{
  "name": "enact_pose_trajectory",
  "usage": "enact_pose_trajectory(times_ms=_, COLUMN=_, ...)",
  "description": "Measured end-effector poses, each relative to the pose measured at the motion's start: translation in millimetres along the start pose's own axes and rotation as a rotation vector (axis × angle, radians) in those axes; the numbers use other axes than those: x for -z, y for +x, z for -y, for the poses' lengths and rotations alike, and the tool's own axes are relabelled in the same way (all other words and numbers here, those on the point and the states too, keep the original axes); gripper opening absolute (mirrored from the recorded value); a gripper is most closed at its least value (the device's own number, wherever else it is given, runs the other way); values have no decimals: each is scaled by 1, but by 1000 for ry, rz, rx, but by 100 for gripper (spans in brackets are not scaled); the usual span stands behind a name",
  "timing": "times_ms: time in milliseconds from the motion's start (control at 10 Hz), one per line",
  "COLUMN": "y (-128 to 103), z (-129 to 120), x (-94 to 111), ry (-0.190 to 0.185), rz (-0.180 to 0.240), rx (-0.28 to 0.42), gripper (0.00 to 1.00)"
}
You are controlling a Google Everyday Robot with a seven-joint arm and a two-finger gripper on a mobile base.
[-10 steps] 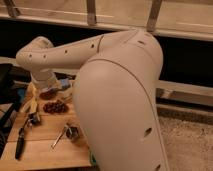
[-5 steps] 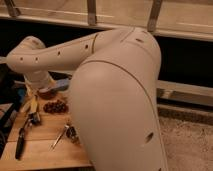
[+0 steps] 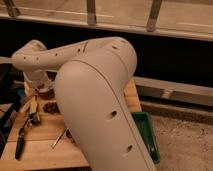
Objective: Place banana in table surface
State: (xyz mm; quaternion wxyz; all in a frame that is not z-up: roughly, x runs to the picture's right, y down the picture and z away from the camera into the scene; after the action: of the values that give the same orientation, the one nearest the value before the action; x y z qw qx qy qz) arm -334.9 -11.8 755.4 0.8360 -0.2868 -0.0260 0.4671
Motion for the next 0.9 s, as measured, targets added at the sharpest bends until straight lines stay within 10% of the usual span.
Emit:
enact_pose_trajectory(times_ms=300, y=-9, z=-1, x=-33, ry=-120, rz=16, rx=-10, gripper=73)
enact_pose_trajectory(times_ms=900, y=-13, z=-5, x=-41, ry=-123, rz=18, rx=-14, gripper=73)
